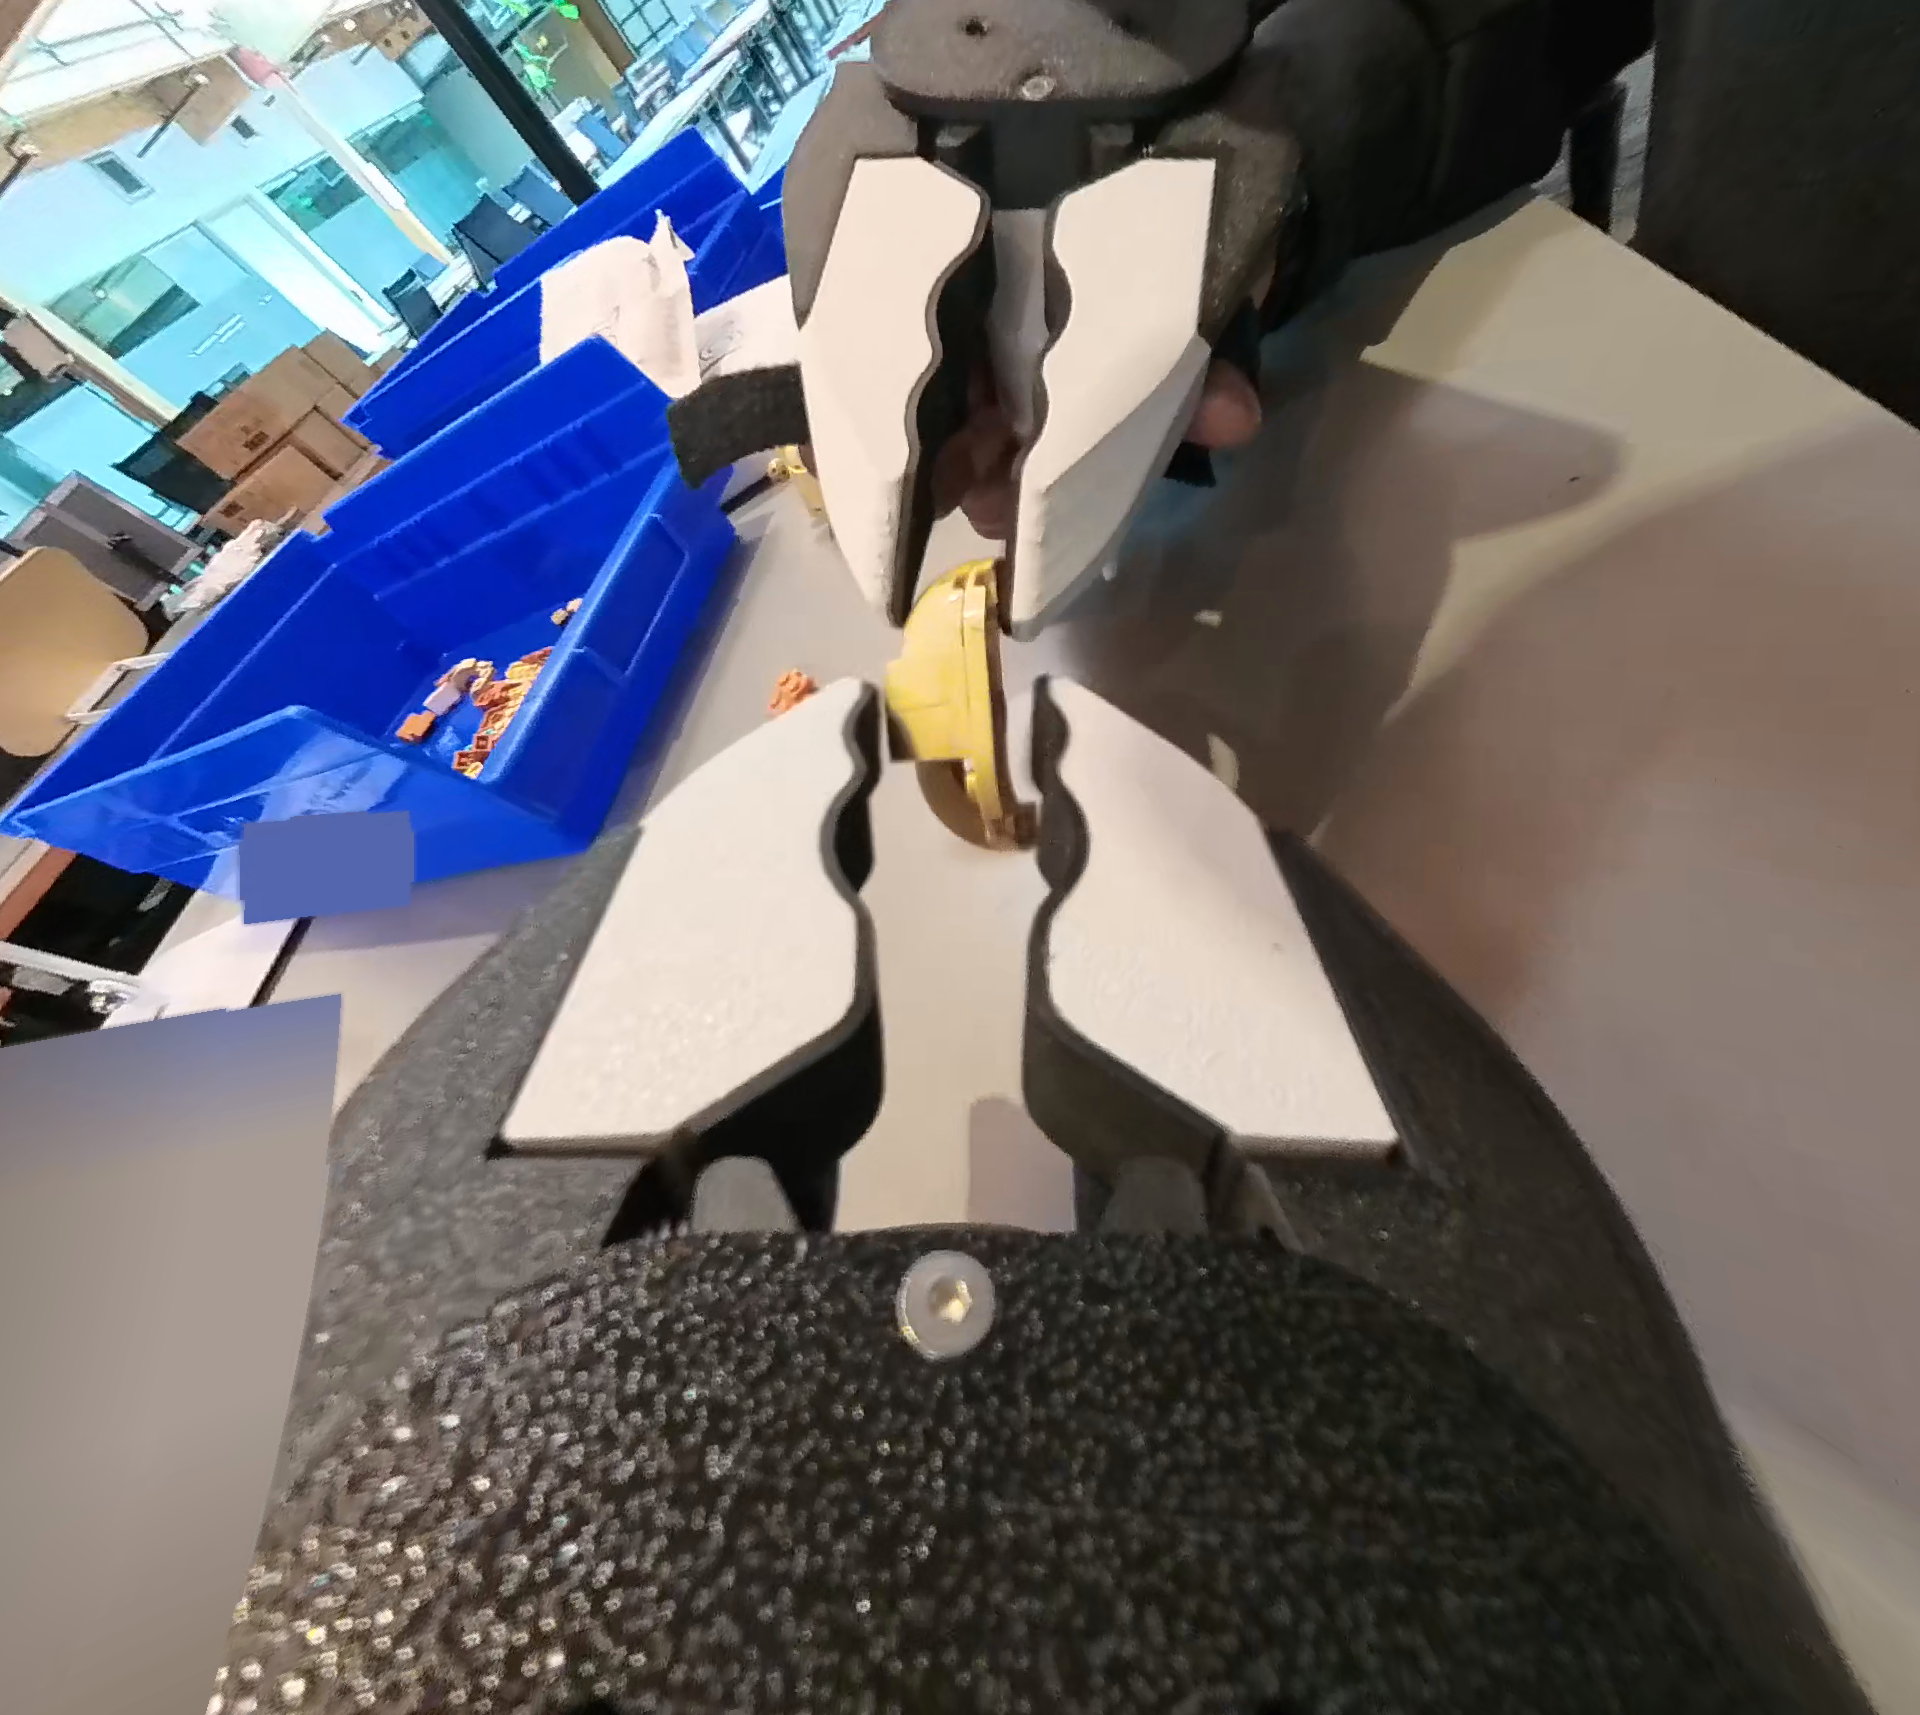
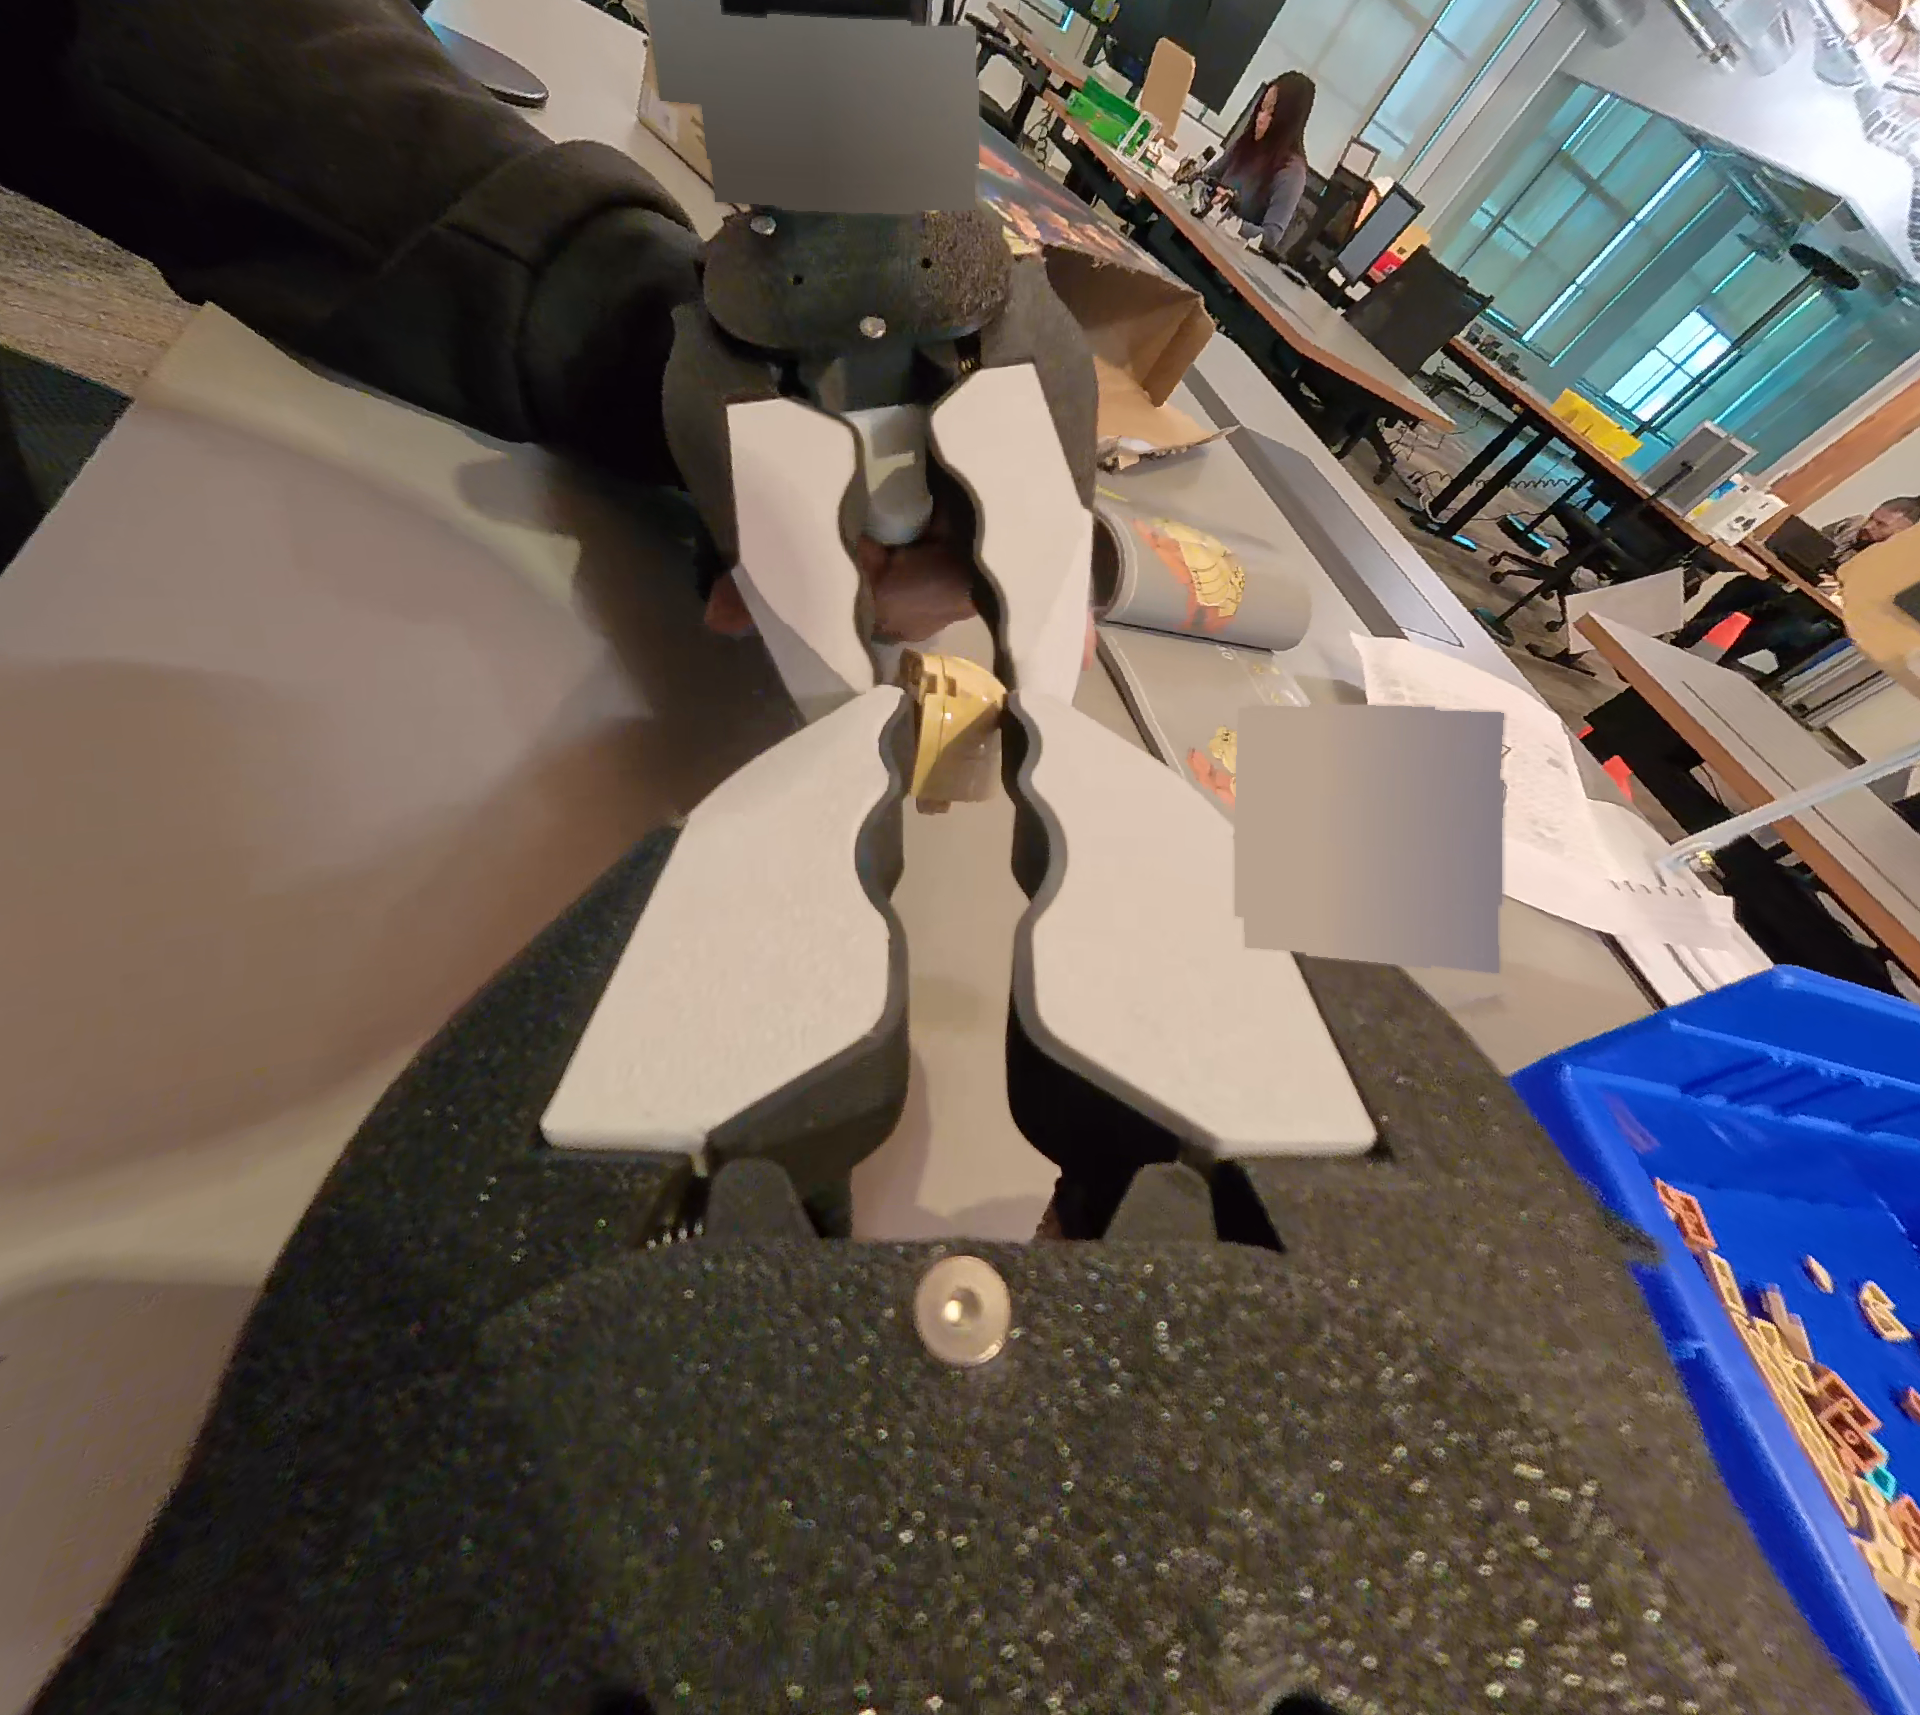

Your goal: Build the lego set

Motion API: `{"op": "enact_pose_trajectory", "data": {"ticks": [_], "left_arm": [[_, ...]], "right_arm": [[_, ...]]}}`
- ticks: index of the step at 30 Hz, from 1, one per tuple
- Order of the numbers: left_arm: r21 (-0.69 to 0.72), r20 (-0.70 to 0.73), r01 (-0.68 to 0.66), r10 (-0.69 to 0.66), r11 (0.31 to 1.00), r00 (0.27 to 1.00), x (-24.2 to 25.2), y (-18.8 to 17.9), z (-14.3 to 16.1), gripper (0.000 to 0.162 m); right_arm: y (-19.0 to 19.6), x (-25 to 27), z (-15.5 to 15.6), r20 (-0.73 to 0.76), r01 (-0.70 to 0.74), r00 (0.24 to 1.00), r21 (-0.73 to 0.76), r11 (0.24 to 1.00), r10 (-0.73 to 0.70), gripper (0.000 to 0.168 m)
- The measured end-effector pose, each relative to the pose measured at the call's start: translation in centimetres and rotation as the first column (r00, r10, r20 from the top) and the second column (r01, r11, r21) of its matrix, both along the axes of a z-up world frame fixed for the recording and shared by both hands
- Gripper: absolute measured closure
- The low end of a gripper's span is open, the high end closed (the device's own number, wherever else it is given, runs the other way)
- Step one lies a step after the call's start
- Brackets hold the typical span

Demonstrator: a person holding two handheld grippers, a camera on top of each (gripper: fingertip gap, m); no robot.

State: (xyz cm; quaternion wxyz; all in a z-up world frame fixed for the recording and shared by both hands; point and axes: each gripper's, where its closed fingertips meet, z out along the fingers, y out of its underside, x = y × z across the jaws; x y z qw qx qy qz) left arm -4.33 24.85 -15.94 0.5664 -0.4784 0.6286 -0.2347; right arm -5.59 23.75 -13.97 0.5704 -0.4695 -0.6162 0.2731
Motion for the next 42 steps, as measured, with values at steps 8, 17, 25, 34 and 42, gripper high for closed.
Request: {"op": "enact_pose_trajectory", "data": {"ticks": [8, 17, 25, 34, 42], "left_arm": [[0.047, 0.025, -0.024, 0.022, 0.999, 0.999, -0.2, 0.1, 0.8, 0.142], [0.002, 0.119, -0.046, 0.045, 0.999, 0.992, -0.3, 0.5, 2.0, 0.142], [-0.015, 0.146, -0.048, 0.05, 0.999, 0.988, -0.1, 0.5, 2.3, 0.142], [-0.008, 0.126, -0.071, 0.072, 0.997, 0.989, -0.1, 0.7, 2.1, 0.142], [-0.005, 0.122, -0.072, 0.072, 0.997, 0.99, -0.1, 0.6, 2.1, 0.142]], "right_arm": [[-0.1, 0.0, 0.5, -0.034, -0.001, 0.999, 0.006, 1.0, 0.001, 0.148], [0.4, 0.3, 1.5, -0.09, 0.026, 0.996, 0.002, 1.0, -0.025, 0.151], [0.3, 0.4, 1.8, -0.099, 0.033, 0.995, 0.017, 0.999, -0.031, 0.154], [0.5, 0.4, 1.6, -0.077, 0.057, 0.996, 0.046, 0.997, -0.053, 0.154], [0.4, 0.5, 1.6, -0.066, 0.067, 0.996, 0.072, 0.995, -0.062, 0.155]]}}
